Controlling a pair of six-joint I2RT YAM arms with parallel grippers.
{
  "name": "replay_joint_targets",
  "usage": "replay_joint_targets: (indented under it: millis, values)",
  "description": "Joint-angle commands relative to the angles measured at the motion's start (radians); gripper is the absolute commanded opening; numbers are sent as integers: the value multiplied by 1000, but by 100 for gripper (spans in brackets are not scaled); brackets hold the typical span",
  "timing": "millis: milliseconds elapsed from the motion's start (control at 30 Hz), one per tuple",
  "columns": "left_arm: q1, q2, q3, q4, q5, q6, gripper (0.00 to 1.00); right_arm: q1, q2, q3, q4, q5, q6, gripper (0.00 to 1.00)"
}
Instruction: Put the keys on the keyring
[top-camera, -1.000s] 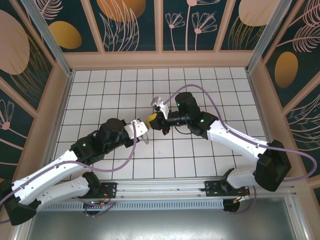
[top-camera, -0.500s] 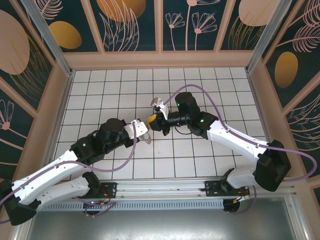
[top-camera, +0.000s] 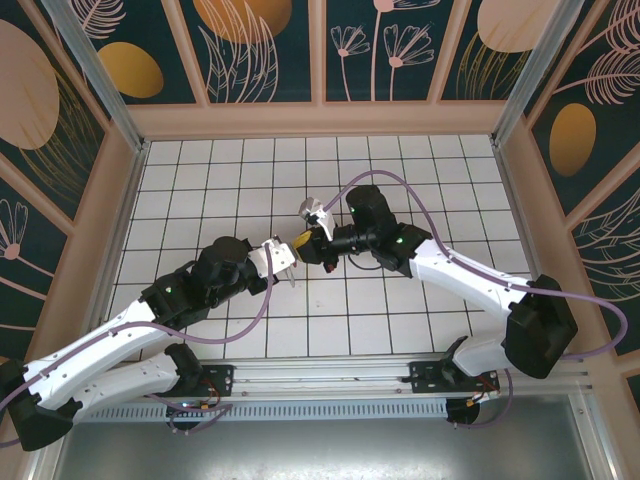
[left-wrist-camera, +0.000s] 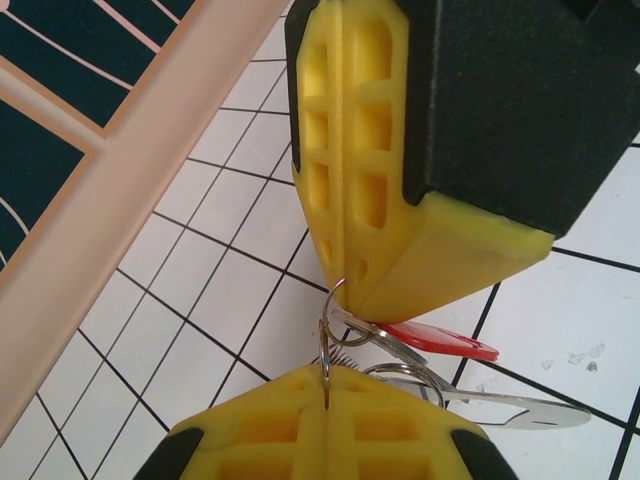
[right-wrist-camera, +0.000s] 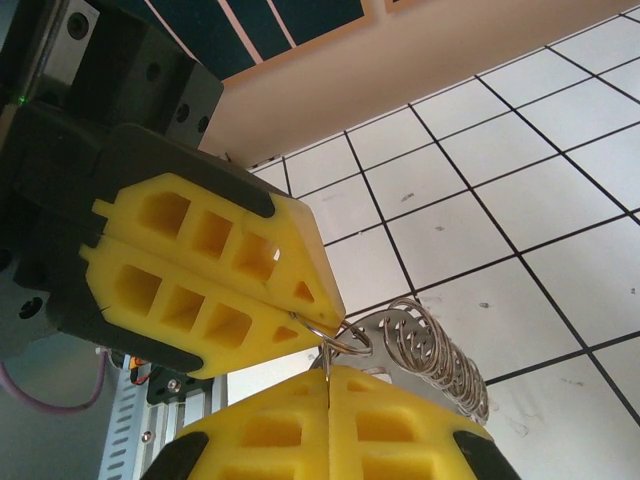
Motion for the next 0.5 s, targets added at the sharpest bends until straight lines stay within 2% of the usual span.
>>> replay_joint_targets:
  millis: [0, 467]
  values:
    - [-5, -6, 3, 22, 4, 11, 0, 3, -2, 17, 21, -7, 1, 0]
    - [-6, -15, 3, 21, 6, 11, 0, -9, 13, 30, 26, 9, 16, 0]
